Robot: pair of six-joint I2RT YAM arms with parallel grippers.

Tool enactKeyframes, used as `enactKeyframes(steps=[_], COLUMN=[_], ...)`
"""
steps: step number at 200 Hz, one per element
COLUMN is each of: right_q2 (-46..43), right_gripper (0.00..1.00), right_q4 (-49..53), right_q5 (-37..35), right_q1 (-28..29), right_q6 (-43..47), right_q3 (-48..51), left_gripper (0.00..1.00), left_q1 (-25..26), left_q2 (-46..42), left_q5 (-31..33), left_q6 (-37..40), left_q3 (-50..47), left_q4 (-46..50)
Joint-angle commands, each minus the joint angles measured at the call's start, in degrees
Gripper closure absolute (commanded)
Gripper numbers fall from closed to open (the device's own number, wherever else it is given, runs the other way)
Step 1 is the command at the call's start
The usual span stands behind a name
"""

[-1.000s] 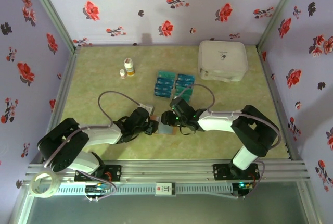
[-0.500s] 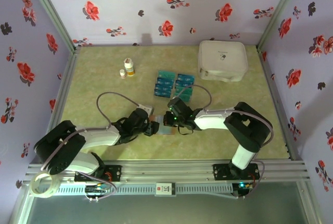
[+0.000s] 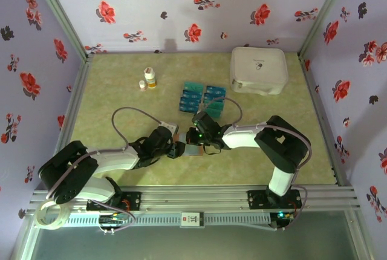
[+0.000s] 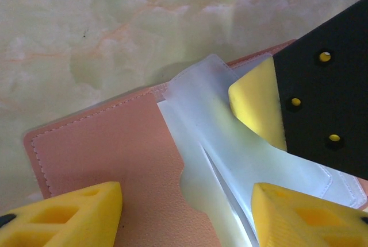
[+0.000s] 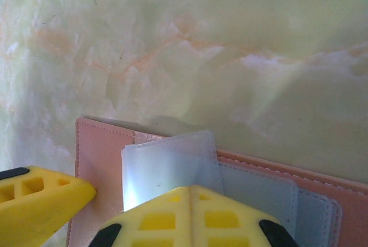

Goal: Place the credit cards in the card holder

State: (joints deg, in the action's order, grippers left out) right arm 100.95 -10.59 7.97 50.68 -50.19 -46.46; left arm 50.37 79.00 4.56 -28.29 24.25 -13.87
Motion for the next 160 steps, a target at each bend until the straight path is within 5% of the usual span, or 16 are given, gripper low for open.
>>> enactKeyframes(steps=[1,64,116,160], right_q2=[0.9,0.4,-2.8,-7.5], right_gripper=[0.96,0.89,0.63,0.56], right_q4=[-0.4,0.0,1.6,3.7], right_q5=[0.5,0.3,-0.6,-1.6], right_q1=[0.5,0.5,-1.2,-2.8], right_q6=[-1.3,-1.7,-1.3,-0.6], right_q3=[-1.2,-1.5,-1.8,-0.4], left_gripper=[0.38,0.39,0.44,0.47], left_q1=[1.0,3.5,4.3,4.6], left_q2=[0.7,5.7,9.3,11.6], left_q5=[0.6,5.0,5.8,5.8], left_q6=[0.5,2.8,2.7,2.5], left_q3=[-0.4,2.2,2.3,2.6], left_q4=[1.0,4.6,4.6,4.0])
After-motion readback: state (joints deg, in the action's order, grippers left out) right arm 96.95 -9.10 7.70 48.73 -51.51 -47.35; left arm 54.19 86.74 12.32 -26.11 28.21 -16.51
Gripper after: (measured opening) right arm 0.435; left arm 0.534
